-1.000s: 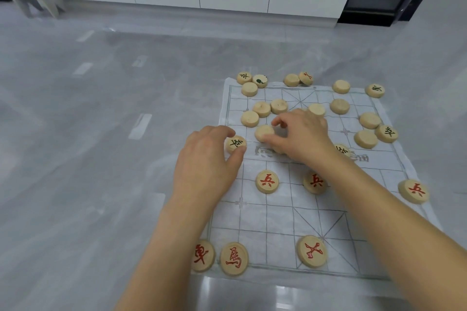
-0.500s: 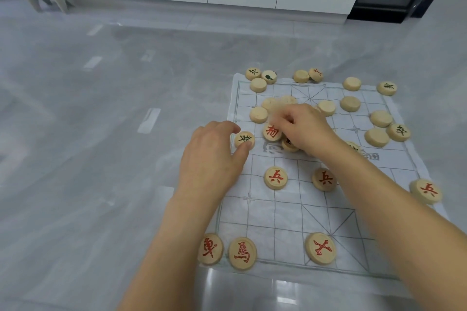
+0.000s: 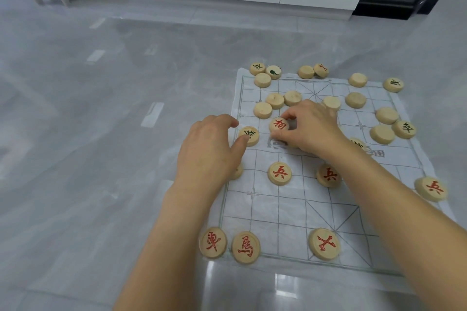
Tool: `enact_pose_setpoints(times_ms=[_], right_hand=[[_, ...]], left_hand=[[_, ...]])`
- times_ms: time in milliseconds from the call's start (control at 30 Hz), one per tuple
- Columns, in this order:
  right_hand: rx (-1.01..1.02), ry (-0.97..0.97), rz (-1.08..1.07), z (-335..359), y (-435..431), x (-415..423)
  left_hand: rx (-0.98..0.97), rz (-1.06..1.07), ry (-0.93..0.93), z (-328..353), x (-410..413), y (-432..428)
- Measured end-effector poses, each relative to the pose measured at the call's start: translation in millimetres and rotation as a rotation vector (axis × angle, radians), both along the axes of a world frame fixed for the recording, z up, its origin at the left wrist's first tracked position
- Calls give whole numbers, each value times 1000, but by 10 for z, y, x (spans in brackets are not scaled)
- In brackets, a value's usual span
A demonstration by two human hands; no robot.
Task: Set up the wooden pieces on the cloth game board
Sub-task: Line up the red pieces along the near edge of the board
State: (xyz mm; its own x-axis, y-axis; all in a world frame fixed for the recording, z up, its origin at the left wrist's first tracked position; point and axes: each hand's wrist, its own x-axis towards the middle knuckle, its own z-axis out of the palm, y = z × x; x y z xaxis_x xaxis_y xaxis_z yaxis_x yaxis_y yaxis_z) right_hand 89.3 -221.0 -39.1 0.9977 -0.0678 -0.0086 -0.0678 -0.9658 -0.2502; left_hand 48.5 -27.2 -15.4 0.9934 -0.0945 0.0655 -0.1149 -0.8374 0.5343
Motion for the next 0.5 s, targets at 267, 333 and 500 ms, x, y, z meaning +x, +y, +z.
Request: enact_pose_setpoints(times_ms=[267,333,500], right_hand=[[353,67,117,398,115,-848],[374,138,178,423,173,-1211],[269,172,300,185,249,-1783]], left_hand=[[12,-31,40,28,-17,19],[17,-45,43,26,-29,11],[33,-53,52,34,-48,-13]])
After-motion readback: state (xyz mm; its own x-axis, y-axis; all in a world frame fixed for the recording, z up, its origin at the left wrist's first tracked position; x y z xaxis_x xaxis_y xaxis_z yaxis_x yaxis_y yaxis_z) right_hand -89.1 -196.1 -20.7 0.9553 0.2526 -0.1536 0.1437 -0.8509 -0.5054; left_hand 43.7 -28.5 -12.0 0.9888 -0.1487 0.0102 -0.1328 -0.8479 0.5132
